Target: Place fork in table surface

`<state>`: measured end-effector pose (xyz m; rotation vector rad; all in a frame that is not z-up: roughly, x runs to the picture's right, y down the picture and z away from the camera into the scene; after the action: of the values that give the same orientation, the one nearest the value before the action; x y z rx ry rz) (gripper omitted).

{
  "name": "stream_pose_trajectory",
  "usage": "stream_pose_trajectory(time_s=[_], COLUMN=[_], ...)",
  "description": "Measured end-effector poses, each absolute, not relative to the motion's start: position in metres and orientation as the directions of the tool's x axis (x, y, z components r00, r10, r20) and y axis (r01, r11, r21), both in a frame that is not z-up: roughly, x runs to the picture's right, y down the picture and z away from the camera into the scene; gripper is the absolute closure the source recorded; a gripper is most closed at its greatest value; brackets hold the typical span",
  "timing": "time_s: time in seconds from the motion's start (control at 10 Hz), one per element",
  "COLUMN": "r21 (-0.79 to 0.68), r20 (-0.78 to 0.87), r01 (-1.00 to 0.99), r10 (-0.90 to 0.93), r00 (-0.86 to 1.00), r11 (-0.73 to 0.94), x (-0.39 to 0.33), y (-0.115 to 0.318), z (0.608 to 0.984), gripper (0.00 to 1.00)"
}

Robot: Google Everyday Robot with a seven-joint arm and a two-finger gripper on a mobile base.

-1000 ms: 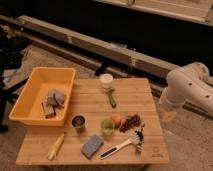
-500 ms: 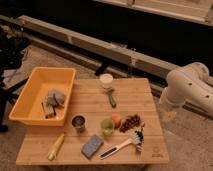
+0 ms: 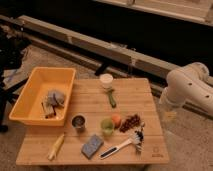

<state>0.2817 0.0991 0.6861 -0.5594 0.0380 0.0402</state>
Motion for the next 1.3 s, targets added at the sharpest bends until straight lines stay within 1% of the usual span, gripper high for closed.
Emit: stream_pose_trajectory(time_s=[1.1, 1.2, 1.3], r21=[-0.530, -0.525, -0.517], r20=[-0.045, -0.028, 0.025], r01=[-0.044, -0.024, 0.053], r10=[0.024, 0.011, -0.047], r00=[0.999, 1.000, 0.999], r11=[0.847, 0.851, 0.854], x=[0.2821, 0.2815, 0.2802], y=[0.0999, 0.1015, 0.1089], z=[0.6863, 0.6880, 0.6946], gripper=[0.35, 0.35, 0.35])
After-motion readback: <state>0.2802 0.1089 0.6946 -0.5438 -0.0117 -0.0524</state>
